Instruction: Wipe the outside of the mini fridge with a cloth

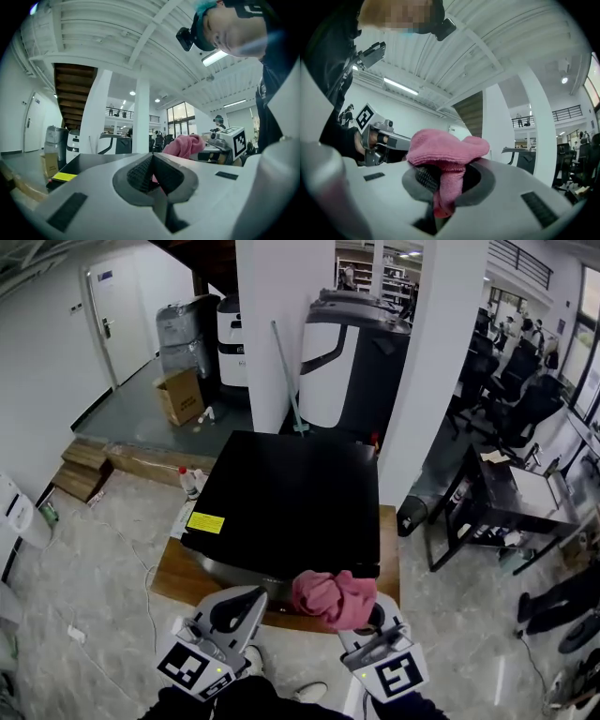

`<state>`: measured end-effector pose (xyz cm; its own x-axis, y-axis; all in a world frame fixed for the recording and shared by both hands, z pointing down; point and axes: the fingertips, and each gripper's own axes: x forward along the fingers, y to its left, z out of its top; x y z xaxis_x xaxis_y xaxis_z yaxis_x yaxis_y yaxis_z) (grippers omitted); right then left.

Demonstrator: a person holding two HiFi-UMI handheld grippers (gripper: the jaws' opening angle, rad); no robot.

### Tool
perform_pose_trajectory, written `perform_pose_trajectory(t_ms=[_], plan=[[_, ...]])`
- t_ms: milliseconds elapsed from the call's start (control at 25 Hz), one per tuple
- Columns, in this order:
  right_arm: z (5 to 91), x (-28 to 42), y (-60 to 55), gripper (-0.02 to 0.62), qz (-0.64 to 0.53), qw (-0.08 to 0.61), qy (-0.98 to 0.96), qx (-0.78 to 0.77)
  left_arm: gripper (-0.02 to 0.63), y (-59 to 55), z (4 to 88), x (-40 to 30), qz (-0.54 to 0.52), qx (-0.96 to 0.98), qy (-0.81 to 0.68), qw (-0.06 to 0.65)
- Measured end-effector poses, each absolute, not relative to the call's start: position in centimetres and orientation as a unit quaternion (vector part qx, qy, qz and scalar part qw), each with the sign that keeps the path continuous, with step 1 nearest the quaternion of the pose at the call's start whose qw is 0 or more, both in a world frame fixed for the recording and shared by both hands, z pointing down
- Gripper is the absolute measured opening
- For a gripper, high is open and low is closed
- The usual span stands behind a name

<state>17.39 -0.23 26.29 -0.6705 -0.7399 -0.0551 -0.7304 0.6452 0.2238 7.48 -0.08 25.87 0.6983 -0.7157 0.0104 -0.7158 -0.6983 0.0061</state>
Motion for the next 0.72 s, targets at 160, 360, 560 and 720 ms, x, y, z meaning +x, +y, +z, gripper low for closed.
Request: perform_pose_trajectory(t_ms=[160, 360, 560, 720], plan=[[25.0, 15.6, -2.3, 0.058, -0.118, 0.036, -0.909, 0.398, 0.006, -2.2, 24.9, 5.2, 0.000, 0.916, -0.402, -0.004], [23.0, 13.3, -5.2, 0.058, -0.129, 0.072, -0.904, 0.402, 0.006, -5.5, 22.7, 2.5, -0.016, 0.913, -0.407, -0.026], [21.0, 10.0, -9.0, 0.058, -0.148, 0.103, -0.901, 0.396, 0.006, -8.9, 20.2, -0.6, -0.025, 0.911, -0.408, -0.061], [21.4, 6.5, -11.6, 0.058, -0.160, 0.129, -0.898, 0.390, 0.006, -12.0, 19.9, -3.7, -0.034, 0.907, -0.415, -0.062]])
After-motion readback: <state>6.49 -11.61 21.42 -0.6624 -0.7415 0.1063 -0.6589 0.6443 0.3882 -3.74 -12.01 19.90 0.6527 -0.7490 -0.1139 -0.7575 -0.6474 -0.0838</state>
